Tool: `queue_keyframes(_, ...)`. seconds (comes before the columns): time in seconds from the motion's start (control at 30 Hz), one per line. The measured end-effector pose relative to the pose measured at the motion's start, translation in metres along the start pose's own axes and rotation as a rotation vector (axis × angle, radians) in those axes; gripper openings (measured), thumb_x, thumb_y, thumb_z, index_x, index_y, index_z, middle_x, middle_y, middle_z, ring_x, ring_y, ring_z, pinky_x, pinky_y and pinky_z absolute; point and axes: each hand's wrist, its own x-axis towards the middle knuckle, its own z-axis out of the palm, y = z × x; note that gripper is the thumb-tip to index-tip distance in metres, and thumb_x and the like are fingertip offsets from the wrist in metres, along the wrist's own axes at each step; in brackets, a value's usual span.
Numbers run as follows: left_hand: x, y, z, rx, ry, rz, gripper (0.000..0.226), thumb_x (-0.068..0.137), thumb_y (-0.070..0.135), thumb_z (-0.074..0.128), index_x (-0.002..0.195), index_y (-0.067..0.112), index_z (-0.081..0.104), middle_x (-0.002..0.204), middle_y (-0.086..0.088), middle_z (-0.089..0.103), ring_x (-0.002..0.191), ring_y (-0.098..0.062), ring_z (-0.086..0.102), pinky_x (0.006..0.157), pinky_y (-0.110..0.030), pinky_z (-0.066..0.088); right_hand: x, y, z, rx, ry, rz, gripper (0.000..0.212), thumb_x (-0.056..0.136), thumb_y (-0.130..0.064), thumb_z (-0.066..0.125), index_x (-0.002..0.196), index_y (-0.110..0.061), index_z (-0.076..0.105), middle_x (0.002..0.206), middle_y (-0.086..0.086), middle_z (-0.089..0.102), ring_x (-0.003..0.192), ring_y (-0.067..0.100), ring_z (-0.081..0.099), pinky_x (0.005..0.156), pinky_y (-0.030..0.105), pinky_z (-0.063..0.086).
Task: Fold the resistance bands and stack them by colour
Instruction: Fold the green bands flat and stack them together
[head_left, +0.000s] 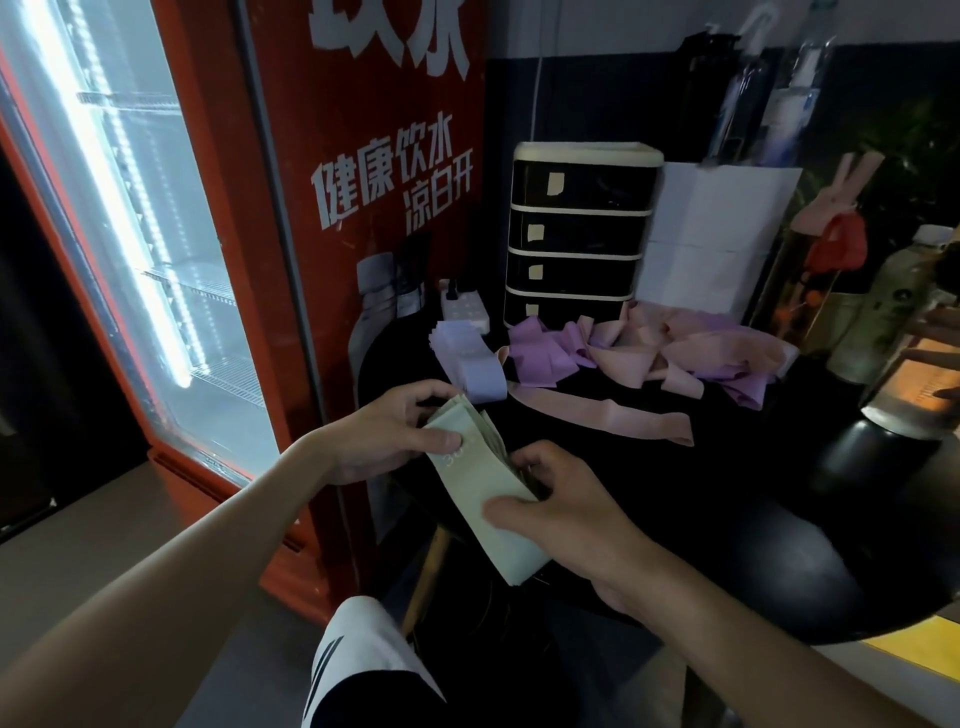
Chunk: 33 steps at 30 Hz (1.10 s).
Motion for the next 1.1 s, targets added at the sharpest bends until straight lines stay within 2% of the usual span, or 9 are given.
queue_keyframes(0.13, -0.001, 0.007, 0.008, -0.081, 0.047, 0.088, 0.063, 0.073, 0.001, 0.076, 0.131, 0.01, 0.052, 0.111, -0.017, 0.063, 0.099, -0.027, 0.065, 0.082, -0.029, 0.055, -0.001, -0.01, -0.017, -0.17, 0.05, -0.117, 0.046, 0.065, -0.019, 0.075, 0.102, -0.028, 0.05, 0.097, -0.003, 0.066, 0.083, 0.005, 0.066, 0.074, 0.026, 0.056)
queue_keyframes(0.23, 0.003, 0.009, 0.026, -0.108, 0.089, 0.16, 0.069, 0.069, -0.001, 0.08, 0.13, 0.018, 0.056, 0.117, -0.015, 0.064, 0.106, -0.026, 0.066, 0.085, -0.031, 0.055, 0.001, -0.024, -0.053, -0.408, 0.029, -0.216, 0.064, 0.071, -0.009, 0.076, 0.116, -0.029, 0.035, 0.105, -0.016, 0.055, 0.085, -0.008, 0.059, 0.069, 0.005, 0.044)
queue_keyframes(0.4, 0.025, -0.002, 0.07, 0.238, 0.137, 0.259, 0.064, 0.073, -0.001, 0.083, 0.123, 0.03, 0.058, 0.119, 0.008, 0.065, 0.107, -0.003, 0.064, 0.085, -0.017, 0.051, 0.012, -0.021, -0.107, -0.742, -0.048, -0.142, 0.074, 0.074, -0.009, 0.074, 0.14, -0.023, 0.041, 0.122, -0.013, 0.052, 0.111, 0.002, 0.051, 0.079, -0.005, 0.033)
queue_keyframes(0.57, 0.036, -0.019, 0.084, 0.484, 0.085, 0.299, 0.066, 0.07, 0.007, 0.088, 0.124, 0.023, 0.054, 0.119, 0.01, 0.061, 0.108, 0.009, 0.058, 0.088, -0.007, 0.043, 0.02, -0.005, -0.123, -1.14, -0.255, -0.009, 0.091, 0.078, -0.035, 0.074, 0.15, -0.038, 0.019, 0.145, -0.007, 0.03, 0.136, 0.018, 0.025, 0.114, 0.04, 0.021)
queue_keyframes(0.63, 0.037, -0.021, 0.081, 0.525, 0.085, 0.3, 0.065, 0.068, 0.01, 0.09, 0.123, 0.019, 0.056, 0.119, 0.009, 0.062, 0.109, 0.004, 0.059, 0.091, -0.011, 0.044, 0.023, 0.0, -0.127, -1.077, -0.276, -0.007, 0.1, 0.074, -0.045, 0.077, 0.151, -0.042, 0.013, 0.14, -0.009, 0.024, 0.133, 0.016, 0.024, 0.115, 0.04, 0.023)
queue_keyframes(0.8, 0.04, -0.022, 0.082, 0.532, 0.095, 0.292, 0.061, 0.067, 0.01, 0.09, 0.116, 0.017, 0.054, 0.114, 0.002, 0.062, 0.105, -0.005, 0.061, 0.089, -0.018, 0.048, 0.028, 0.005, -0.123, -0.912, -0.27, -0.094, 0.107, 0.072, -0.037, 0.083, 0.153, -0.032, 0.014, 0.143, -0.012, 0.032, 0.13, 0.002, 0.033, 0.104, 0.012, 0.028)
queue_keyframes(0.9, 0.041, -0.02, 0.082, 0.497, 0.084, 0.286, 0.069, 0.067, 0.008, 0.09, 0.122, 0.023, 0.051, 0.119, 0.005, 0.06, 0.109, -0.003, 0.061, 0.091, -0.017, 0.047, 0.03, 0.005, -0.126, -0.803, -0.296, -0.107, 0.1, 0.073, -0.026, 0.083, 0.141, -0.047, 0.013, 0.126, -0.032, 0.038, 0.109, -0.015, 0.041, 0.088, -0.004, 0.03)
queue_keyframes(1.0, 0.041, -0.016, 0.082, 0.485, 0.038, 0.281, 0.084, 0.068, 0.007, 0.089, 0.135, 0.032, 0.045, 0.127, 0.004, 0.059, 0.117, -0.006, 0.059, 0.095, -0.016, 0.046, 0.03, 0.003, -0.131, -0.774, -0.317, -0.085, 0.101, 0.074, -0.026, 0.082, 0.133, -0.057, 0.007, 0.123, -0.023, 0.044, 0.112, -0.008, 0.043, 0.088, -0.002, 0.033)
queue_keyframes(1.1, 0.042, -0.015, 0.083, 0.51, 0.008, 0.28, 0.074, 0.069, 0.003, 0.088, 0.129, 0.028, 0.055, 0.121, 0.005, 0.064, 0.113, -0.003, 0.062, 0.091, -0.012, 0.046, 0.031, 0.007, -0.133, -0.724, -0.306, -0.074, 0.111, 0.073, -0.028, 0.083, 0.15, -0.043, 0.005, 0.13, -0.018, 0.044, 0.116, -0.004, 0.046, 0.094, 0.004, 0.036)
